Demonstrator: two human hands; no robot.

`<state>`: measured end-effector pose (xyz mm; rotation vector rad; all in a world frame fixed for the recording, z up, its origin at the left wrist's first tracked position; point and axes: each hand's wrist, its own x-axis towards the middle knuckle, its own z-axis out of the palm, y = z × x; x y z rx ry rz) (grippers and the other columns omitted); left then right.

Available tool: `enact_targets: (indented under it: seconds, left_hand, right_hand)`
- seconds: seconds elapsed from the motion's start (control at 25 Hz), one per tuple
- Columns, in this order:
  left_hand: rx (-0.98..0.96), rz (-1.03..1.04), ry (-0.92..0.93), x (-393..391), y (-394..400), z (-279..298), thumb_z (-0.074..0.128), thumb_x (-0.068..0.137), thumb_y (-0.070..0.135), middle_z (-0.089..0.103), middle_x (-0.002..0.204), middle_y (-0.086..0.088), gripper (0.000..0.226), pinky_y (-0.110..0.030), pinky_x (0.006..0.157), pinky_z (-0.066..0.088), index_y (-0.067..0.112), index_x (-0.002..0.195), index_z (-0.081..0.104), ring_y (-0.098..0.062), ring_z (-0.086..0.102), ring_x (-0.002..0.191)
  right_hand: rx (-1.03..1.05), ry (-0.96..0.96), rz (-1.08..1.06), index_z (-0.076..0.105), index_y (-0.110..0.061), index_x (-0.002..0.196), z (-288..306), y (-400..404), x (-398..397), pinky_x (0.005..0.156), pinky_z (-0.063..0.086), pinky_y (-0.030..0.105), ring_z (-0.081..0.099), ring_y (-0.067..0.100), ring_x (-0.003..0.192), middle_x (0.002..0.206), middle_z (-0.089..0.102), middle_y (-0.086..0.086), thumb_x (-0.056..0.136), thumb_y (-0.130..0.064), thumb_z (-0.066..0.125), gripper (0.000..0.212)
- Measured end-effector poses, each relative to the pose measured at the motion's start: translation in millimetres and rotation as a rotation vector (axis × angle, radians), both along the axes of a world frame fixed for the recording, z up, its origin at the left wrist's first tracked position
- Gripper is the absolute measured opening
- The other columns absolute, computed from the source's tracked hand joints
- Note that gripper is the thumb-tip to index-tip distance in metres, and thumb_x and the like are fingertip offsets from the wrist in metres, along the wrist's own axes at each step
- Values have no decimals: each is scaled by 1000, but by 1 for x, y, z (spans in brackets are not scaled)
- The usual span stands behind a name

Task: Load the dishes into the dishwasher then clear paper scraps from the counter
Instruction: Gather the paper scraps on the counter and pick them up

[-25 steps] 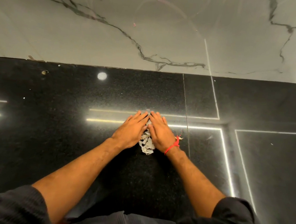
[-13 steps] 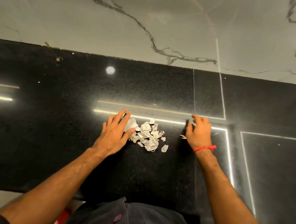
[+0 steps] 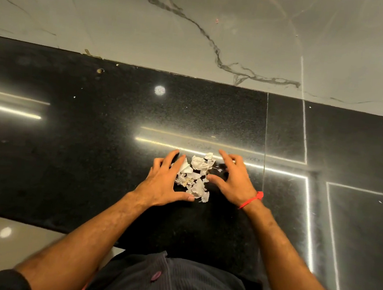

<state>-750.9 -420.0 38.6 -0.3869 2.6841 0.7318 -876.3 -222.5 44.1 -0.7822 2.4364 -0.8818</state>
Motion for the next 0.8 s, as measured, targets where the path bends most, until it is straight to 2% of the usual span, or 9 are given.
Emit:
enact_targets:
  seconds: [0.08, 0.12, 0.16, 0.24, 0.36, 0.52, 0.64, 0.72, 0.8]
  left_hand:
    - [14, 17, -2, 2, -2, -3, 70, 66, 79, -7, 162, 16, 125, -51, 119, 27, 29, 160, 6, -24, 12, 141]
    - [13, 21, 3, 2, -3, -5, 70, 67, 78, -6, 163, 15, 123, -50, 119, 28, 29, 160, 8, -23, 13, 140]
    - [8, 25, 13, 3, -2, -7, 70, 68, 77, -5, 163, 15, 121, -49, 118, 28, 29, 160, 9, -23, 14, 140]
    - [-18, 40, 50, 3, 1, -8, 67, 71, 76, -2, 164, 13, 115, -46, 118, 29, 28, 160, 13, -22, 18, 137]
    - [-97, 48, 118, 8, 8, -10, 62, 82, 67, 9, 166, 7, 97, -40, 116, 33, 25, 159, 21, -22, 25, 133]
    - [-155, 93, 249, 17, 27, -15, 65, 93, 41, 38, 156, -2, 60, -45, 101, 50, 20, 146, 48, -27, 47, 123]
    - [-118, 185, 308, 19, 34, -17, 64, 94, 18, 52, 128, 0, 36, -48, 82, 57, 18, 130, 62, -24, 59, 102]
    - [-44, 251, 318, 16, 33, -10, 60, 96, 15, 52, 106, 2, 28, -44, 77, 56, 21, 122, 69, -19, 58, 89]
    - [32, 295, 334, 13, 27, 0, 60, 95, 12, 55, 94, -1, 24, -40, 80, 53, 20, 111, 75, -17, 57, 84]
  right_hand:
    - [229, 34, 181, 2, -30, 155, 1, 7, -18, 114, 30, 50, 19, 32, 140, 153, 11, 6, 60, -62, 82, 129]
    - [315, 60, 271, -8, -32, 154, 1, 6, -22, 115, 26, 53, 11, 33, 142, 157, 0, 4, 53, -67, 82, 140]
    - [357, 96, 353, -13, -32, 153, 0, 2, -23, 115, 24, 54, 7, 34, 142, 158, -5, 4, 50, -69, 83, 145]
    - [326, 156, 469, -12, -29, 154, -5, -12, -21, 114, 26, 52, 12, 34, 139, 157, 1, 7, 51, -67, 83, 145]
    - [172, 174, 544, 12, -25, 155, -21, -27, -15, 109, 36, 44, 28, 31, 132, 148, 22, 12, 66, -54, 82, 117]
    - [-143, 272, 488, 57, -10, 133, -39, -27, 1, 95, 49, 47, 55, 37, 109, 122, 54, 20, 88, -28, 62, 49]
    - [-268, 370, 431, 69, -2, 114, -41, -31, 14, 74, 55, 43, 63, 39, 82, 98, 64, 22, 85, -14, 42, 42]
    - [-310, 388, 432, 72, -1, 107, -40, -36, 15, 66, 56, 39, 64, 36, 74, 89, 65, 19, 81, -8, 42, 40]
    - [-334, 322, 392, 74, -3, 102, -30, -44, 12, 67, 54, 31, 66, 33, 74, 85, 67, 16, 78, -5, 49, 34]
